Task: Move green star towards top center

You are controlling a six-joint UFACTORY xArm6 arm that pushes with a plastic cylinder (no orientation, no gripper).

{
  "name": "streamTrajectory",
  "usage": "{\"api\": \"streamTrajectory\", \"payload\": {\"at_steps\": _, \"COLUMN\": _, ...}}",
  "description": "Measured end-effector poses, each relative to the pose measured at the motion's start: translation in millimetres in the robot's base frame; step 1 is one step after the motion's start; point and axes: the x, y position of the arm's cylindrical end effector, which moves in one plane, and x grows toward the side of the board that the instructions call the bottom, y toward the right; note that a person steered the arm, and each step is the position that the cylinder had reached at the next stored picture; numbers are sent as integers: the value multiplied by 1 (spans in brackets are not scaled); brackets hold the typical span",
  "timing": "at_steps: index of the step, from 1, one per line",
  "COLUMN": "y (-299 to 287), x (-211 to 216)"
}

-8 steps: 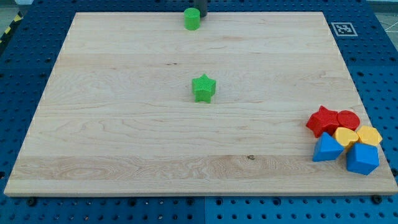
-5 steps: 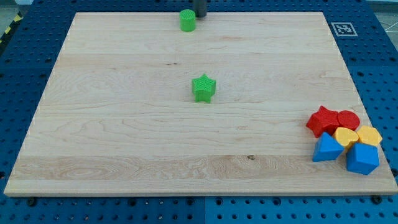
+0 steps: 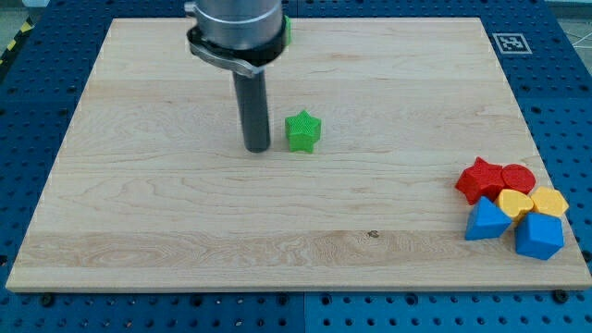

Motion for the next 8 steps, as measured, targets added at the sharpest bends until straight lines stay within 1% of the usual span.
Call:
{"api": "streamTrajectory", "payload": {"at_steps": 1, "y": 41, "x": 0}}
{"api": "streamTrajectory", "payload": {"at_steps": 3, "y": 91, "x": -7}}
{"api": "streamTrajectory", "payload": {"at_steps": 4, "y": 109, "x": -29}}
{"api": "streamTrajectory", "payload": {"at_steps": 5, "y": 99, "x": -62}}
{"api": "streamTrajectory", "payload": {"at_steps": 6, "y": 83, "x": -63}}
{"api": "streamTrajectory", "payload": {"at_steps": 7, "y": 86, "x": -31}}
{"api": "streamTrajectory", "payload": {"at_steps": 8, "y": 49, "x": -37}}
